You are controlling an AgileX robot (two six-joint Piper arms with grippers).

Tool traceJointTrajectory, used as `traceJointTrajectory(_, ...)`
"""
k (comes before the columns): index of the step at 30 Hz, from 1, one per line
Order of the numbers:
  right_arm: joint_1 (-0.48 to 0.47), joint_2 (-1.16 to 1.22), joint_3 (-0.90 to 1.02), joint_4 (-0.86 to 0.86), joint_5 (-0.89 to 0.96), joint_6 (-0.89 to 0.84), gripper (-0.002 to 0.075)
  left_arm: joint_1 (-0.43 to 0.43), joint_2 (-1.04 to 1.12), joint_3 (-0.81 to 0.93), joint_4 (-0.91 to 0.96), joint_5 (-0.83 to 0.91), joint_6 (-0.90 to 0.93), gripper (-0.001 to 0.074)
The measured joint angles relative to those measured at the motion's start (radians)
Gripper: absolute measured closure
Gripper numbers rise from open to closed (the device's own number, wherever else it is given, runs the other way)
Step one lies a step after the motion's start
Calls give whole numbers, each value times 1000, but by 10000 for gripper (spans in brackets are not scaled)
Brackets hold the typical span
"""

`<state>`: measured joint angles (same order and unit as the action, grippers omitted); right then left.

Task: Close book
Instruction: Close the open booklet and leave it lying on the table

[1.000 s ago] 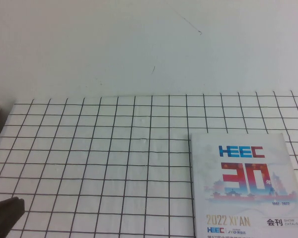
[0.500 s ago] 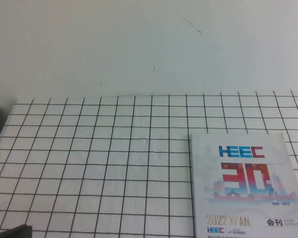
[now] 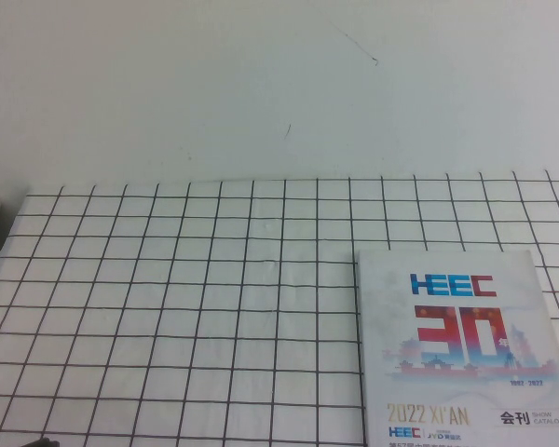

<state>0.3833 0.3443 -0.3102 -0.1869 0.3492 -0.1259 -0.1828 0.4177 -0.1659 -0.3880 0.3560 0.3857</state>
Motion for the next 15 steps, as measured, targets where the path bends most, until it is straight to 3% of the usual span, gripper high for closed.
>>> traceJointTrajectory(15,0,0,0,0,2,0,729,0,-35,1,2,72,2,738)
